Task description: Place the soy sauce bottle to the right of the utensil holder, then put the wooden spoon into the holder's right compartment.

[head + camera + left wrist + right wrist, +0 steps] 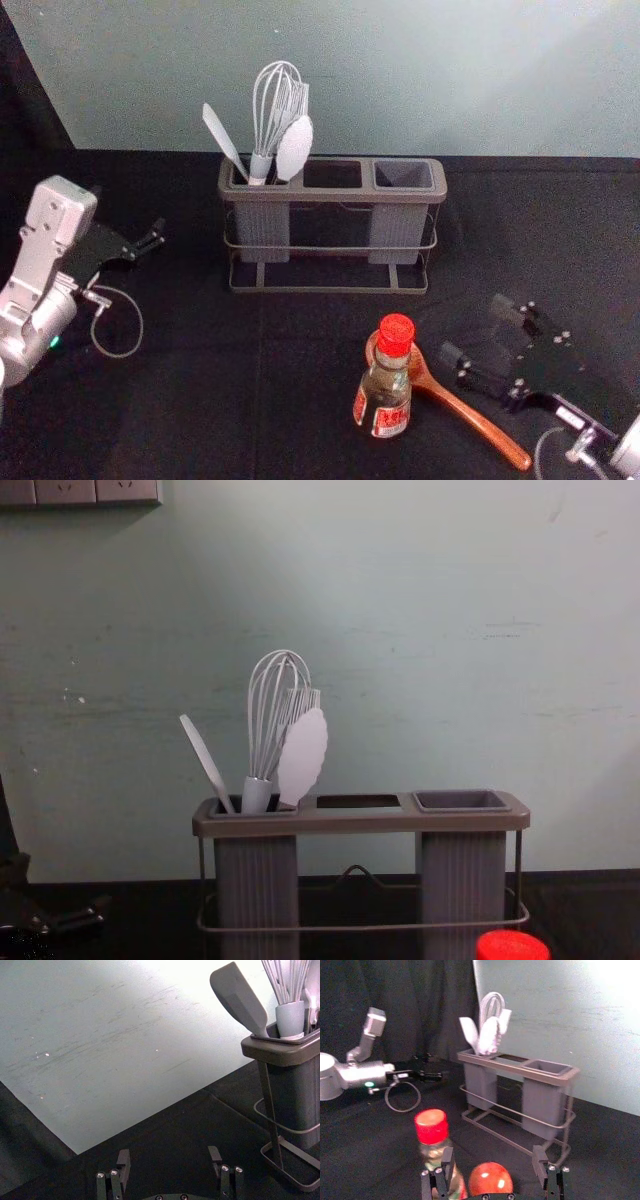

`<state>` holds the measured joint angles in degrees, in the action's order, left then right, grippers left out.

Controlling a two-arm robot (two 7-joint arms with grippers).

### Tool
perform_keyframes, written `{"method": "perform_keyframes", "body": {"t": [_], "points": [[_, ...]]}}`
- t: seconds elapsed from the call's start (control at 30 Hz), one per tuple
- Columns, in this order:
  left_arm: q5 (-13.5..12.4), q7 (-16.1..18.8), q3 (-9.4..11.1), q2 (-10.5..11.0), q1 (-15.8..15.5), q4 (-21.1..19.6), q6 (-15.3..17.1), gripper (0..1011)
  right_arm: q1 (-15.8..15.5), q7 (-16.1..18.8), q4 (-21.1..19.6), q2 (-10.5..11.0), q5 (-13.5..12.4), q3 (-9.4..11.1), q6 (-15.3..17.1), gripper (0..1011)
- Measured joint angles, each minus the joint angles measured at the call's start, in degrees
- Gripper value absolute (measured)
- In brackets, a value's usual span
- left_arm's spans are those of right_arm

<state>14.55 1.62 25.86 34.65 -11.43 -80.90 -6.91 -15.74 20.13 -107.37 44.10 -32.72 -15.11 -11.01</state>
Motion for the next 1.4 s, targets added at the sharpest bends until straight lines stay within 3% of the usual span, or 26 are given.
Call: {"method": "perform_keyframes", "body": {"t": [0.47, 0.93, 1.4], "points": [[0.0, 0.0, 0.0, 0.0, 0.0, 0.0, 0.0, 1011, 0.03, 0.22, -2.9, -4.47, 4.29, -3.05, 1.48, 1004], [0.0, 0.0, 0.0, 0.0, 0.0, 0.0, 0.0, 1011, 2.31, -1.61, -2.94, -10.12, 11.65, -5.8, 3.09, 1004], [0.0, 0.0, 0.0, 0.0, 0.0, 0.0, 0.0, 1011, 2.71, -2.21, -1.51, -14.15, 12.44, -5.19, 4.54, 996]]}}
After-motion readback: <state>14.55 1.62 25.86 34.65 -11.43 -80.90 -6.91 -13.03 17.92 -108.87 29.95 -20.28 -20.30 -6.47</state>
